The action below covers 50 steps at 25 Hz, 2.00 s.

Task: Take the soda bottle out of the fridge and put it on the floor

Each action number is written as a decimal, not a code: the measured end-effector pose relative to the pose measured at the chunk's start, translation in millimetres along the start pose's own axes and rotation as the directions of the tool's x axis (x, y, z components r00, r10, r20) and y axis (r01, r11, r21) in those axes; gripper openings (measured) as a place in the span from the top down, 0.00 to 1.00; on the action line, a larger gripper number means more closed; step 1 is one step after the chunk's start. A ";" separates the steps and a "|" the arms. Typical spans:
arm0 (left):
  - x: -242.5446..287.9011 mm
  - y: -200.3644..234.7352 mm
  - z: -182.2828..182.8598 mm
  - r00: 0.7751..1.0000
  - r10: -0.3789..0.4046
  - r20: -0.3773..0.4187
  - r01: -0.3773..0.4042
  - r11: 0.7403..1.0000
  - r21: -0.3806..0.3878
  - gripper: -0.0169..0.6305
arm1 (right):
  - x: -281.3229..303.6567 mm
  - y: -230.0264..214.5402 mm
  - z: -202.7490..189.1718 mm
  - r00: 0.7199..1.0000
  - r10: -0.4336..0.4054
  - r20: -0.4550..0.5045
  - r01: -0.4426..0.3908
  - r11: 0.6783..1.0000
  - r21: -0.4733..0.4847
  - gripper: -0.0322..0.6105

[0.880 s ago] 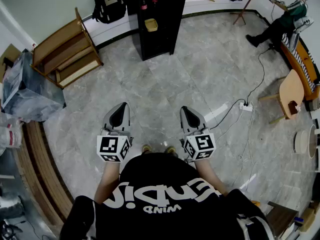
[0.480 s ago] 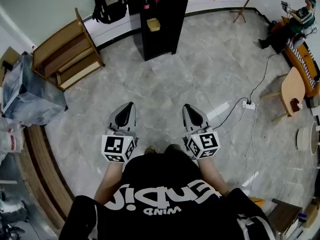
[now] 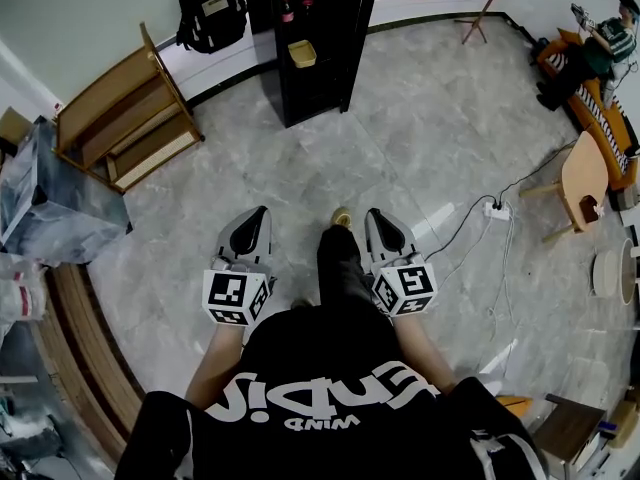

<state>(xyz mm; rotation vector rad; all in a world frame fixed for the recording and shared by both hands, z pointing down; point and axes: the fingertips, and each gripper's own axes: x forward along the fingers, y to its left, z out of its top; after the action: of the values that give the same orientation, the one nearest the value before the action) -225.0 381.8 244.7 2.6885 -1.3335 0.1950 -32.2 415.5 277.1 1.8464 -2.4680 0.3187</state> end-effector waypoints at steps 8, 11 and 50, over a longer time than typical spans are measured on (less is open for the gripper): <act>68.8 31.8 3.3 1.000 0.024 0.005 -0.023 1.000 -0.004 0.96 | 69.0 -40.6 -2.8 1.000 0.005 -0.019 -0.005 1.000 -0.005 0.91; 108.6 44.6 5.7 0.999 0.036 -0.003 -0.036 0.999 -0.005 0.96 | 106.8 -65.9 4.0 1.000 0.022 -0.018 -0.022 1.000 -0.012 0.91; 460.8 201.6 104.5 0.997 0.081 -0.001 -0.081 0.996 -0.048 0.96 | 432.6 -250.5 114.6 0.996 0.045 -0.072 -0.047 0.999 -0.023 0.91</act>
<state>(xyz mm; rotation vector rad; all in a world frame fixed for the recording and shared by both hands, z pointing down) -103.5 -117.2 235.2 2.5983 -1.4302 0.1675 91.6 -82.2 267.4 1.7391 -2.4582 0.3481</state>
